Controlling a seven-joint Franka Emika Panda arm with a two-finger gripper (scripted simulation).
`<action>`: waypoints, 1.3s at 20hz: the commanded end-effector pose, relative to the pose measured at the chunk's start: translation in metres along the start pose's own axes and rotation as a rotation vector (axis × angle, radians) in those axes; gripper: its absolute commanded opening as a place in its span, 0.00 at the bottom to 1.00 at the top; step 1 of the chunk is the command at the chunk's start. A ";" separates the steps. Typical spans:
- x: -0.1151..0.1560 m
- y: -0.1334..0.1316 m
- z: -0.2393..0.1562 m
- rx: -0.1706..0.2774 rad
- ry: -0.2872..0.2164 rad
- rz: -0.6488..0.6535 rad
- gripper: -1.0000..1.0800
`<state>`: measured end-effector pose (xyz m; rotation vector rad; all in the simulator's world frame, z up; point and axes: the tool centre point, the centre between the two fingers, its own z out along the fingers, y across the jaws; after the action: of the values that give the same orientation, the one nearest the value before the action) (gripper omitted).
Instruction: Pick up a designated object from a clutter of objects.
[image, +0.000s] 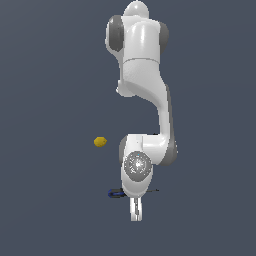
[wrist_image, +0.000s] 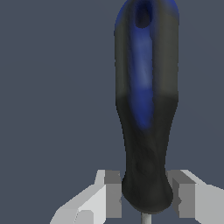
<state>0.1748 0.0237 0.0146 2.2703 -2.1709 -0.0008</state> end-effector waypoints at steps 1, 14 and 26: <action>0.000 0.000 -0.001 0.000 0.000 0.000 0.00; 0.001 0.021 -0.029 0.000 0.000 0.000 0.00; 0.005 0.074 -0.100 0.000 -0.002 0.000 0.00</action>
<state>0.1092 0.0164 0.1041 2.2706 -2.1710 -0.0039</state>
